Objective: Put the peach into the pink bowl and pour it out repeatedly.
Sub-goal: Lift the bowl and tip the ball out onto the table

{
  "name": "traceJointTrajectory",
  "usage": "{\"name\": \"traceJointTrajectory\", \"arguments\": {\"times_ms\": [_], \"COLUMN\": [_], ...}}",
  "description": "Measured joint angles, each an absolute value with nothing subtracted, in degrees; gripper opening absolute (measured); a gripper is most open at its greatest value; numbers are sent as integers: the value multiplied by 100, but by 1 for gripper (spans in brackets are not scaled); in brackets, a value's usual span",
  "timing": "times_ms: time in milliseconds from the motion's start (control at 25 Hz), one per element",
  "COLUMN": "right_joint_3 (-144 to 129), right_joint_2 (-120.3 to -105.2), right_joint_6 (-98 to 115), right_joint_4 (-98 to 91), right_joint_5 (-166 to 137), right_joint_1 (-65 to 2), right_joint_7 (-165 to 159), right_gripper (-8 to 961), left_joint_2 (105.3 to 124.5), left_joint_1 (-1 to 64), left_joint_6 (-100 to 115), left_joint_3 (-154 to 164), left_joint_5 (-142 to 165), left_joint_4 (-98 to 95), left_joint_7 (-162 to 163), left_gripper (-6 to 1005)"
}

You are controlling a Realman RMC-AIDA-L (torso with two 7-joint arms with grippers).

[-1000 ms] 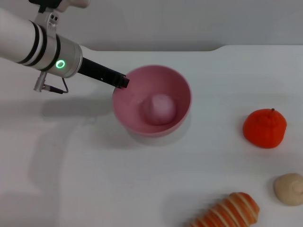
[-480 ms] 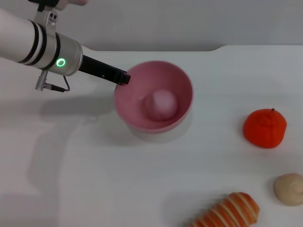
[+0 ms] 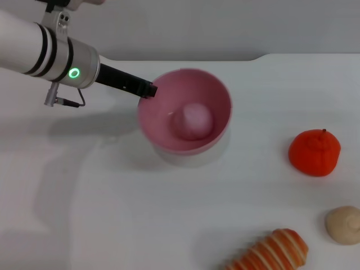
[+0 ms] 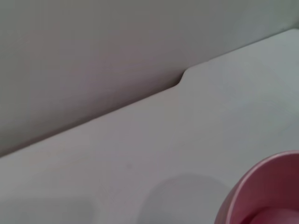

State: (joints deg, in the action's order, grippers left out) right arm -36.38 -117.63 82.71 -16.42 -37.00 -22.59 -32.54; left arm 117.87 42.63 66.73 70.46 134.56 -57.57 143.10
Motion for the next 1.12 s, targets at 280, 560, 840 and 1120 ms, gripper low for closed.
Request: {"name": "traceJointTrajectory", "arguments": {"times_ms": [280,560,840,1120], "right_joint_3": [-3634,-3635,-3594,-3585], "right_joint_2": [-11769,-11791,-11812,-11827], "right_joint_6": [8270,8265,8177,8127], "right_joint_4": [-1634,-1634,-1635,-1635], "right_joint_5": [-3700,-3700,-3690,-3670], "right_joint_1": [-2256,-2256,-2248,-2236], "right_joint_7": [-3236,-3234,-3240,-3279], "right_gripper": [456,456,456,455], "left_joint_2": [11813,11812,11808,11811], "left_joint_1": [3932,3430,2629,2160], "left_joint_6": [5665,4162,2415,499], "left_joint_3": [7570,8646,10043,11515], "left_joint_5": [12650,11992,11985,12037], "left_joint_4": [-5817,-6220,-7075,-7403], "left_joint_7": [13548,12856,12446,11552], "left_gripper": [57,58,58,59]}}
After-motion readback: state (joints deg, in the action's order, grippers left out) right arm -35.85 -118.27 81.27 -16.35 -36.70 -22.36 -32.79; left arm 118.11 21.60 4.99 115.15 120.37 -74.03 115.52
